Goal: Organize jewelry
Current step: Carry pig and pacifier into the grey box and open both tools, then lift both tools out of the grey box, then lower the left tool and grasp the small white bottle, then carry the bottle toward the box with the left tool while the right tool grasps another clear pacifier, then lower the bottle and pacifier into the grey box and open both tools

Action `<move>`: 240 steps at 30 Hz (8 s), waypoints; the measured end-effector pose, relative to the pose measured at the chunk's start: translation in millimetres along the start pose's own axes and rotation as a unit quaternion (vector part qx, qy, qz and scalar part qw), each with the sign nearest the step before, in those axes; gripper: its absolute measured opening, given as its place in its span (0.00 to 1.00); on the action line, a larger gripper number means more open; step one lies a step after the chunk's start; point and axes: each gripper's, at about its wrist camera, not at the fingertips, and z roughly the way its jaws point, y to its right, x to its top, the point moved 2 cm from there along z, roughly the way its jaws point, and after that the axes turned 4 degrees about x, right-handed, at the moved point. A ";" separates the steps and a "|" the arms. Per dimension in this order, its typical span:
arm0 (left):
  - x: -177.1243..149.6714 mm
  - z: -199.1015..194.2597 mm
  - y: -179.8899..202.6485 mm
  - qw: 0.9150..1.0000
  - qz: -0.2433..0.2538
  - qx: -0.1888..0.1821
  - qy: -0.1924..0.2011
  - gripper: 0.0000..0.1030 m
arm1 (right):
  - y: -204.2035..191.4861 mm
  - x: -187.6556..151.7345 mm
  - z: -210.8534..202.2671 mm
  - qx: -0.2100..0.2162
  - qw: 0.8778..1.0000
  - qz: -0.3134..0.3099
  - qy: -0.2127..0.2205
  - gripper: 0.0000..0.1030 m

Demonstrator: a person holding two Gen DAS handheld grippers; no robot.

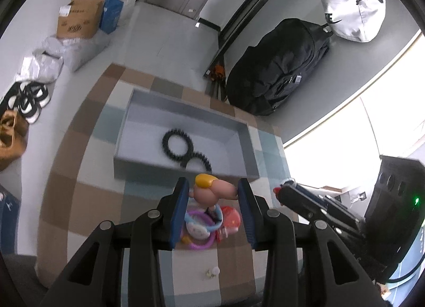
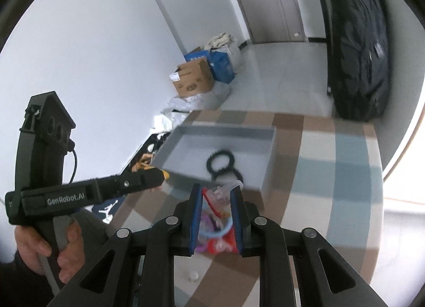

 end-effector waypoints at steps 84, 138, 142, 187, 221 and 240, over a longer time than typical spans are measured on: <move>4.9 3.5 6.7 0.991 0.048 0.112 0.051 0.68 | 36.4 6.6 -15.0 -0.078 0.995 0.021 0.057 1.00; -113.4 36.1 39.9 0.972 0.166 0.148 -0.079 0.09 | 43.3 -38.0 -36.4 -0.110 0.994 0.001 0.018 1.00; -101.9 32.0 37.3 0.978 0.148 0.124 -0.075 0.09 | 52.5 -40.5 -29.9 -0.107 0.994 0.025 0.000 1.00; -14.7 -5.7 -1.4 0.999 0.036 0.022 0.008 0.07 | -8.5 -70.4 69.3 -0.048 0.978 -0.133 -0.155 0.30; 5.2 10.4 1.5 0.997 0.043 0.064 -0.004 0.07 | 3.6 -14.6 13.8 0.002 0.996 -0.069 -0.059 0.16; 55.4 55.2 -5.3 0.998 0.037 0.048 -0.013 0.07 | 17.5 54.6 55.9 0.021 0.999 -0.034 -0.022 0.16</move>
